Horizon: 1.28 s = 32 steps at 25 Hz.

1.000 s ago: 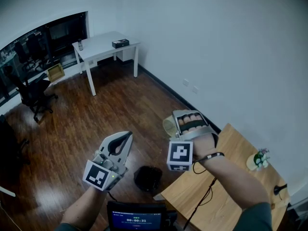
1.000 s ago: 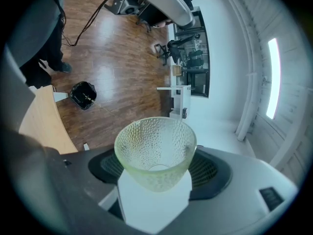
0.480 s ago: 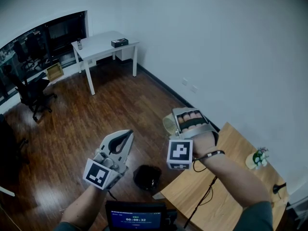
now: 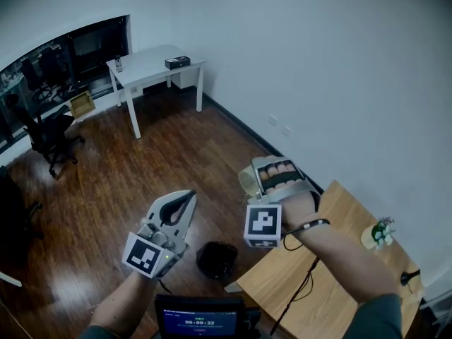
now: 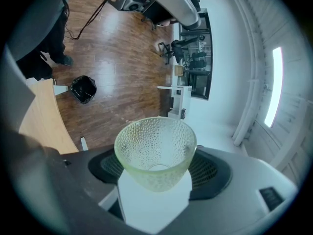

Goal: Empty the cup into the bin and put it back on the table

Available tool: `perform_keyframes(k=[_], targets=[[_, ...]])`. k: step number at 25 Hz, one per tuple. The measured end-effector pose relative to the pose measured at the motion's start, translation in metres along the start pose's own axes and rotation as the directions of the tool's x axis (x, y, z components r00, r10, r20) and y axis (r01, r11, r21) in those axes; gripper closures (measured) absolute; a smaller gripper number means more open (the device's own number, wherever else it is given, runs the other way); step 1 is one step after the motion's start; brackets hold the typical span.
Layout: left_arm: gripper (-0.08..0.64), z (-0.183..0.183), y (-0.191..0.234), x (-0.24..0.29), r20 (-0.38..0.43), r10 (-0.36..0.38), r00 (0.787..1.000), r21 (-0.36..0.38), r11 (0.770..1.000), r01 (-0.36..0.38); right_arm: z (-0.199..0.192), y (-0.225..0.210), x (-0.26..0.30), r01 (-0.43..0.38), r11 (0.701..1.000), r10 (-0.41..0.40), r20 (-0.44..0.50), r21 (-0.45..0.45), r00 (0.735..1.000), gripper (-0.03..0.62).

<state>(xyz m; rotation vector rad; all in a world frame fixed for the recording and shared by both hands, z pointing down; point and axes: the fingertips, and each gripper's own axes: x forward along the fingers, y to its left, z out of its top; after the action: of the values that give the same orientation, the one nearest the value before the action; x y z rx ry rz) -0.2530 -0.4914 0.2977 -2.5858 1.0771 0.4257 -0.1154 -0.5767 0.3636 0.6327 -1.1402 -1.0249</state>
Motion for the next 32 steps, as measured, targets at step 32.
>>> perform_keyframes(k=[32], targets=[[0.569, 0.004, -0.003, 0.006, 0.022, 0.012, 1.000, 0.002, 1.000, -0.012, -0.005, -0.004, -0.002, 0.039, 0.989, -0.042, -0.021, -0.140, 0.999, 0.202]])
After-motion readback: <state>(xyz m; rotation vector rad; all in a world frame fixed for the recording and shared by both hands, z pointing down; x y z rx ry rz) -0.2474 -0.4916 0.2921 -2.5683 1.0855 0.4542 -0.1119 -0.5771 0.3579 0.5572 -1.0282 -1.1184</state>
